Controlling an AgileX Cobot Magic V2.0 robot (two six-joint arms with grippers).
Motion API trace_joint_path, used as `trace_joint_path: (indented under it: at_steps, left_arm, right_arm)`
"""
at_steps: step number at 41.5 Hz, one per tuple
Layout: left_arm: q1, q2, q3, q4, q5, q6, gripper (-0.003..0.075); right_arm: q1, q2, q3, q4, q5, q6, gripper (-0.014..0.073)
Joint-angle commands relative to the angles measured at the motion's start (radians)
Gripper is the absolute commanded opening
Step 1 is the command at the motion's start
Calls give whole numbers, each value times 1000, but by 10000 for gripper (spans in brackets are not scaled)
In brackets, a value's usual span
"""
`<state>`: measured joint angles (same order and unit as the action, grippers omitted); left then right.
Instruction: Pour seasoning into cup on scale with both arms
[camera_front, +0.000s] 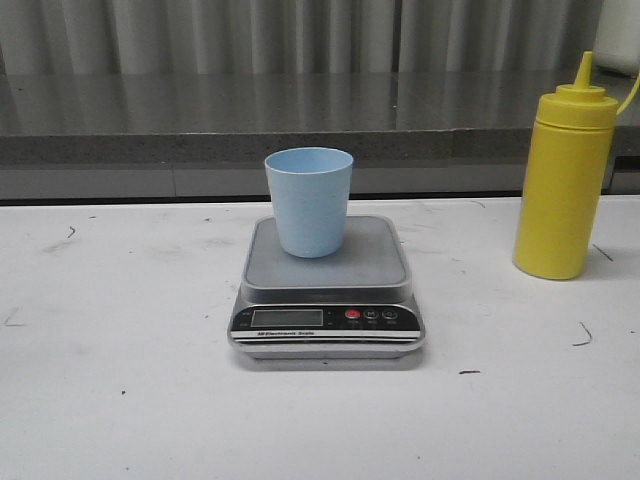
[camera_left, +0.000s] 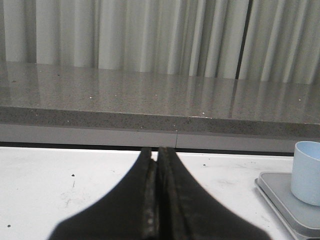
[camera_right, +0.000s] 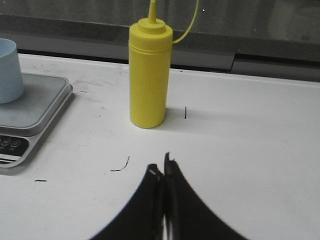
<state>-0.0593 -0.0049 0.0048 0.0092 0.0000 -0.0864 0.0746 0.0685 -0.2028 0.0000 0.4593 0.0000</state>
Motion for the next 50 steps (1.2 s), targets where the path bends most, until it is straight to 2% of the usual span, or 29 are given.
trace_joint_path:
  at_steps: [1,14,50]
  left_arm:
    - [-8,-16,23,-9,-85,-4,-20]
    - [-8,-16,23,-9,-85,-4,-20]
    - [-8,-16,23,-9,-85,-4,-20]
  right_arm:
    - [-12,-24,27,0,-135,-16,-118]
    - [-16,-95,229,11,-478,-7,-120]
    - [-38,-95,224,13,-466,0,-120]
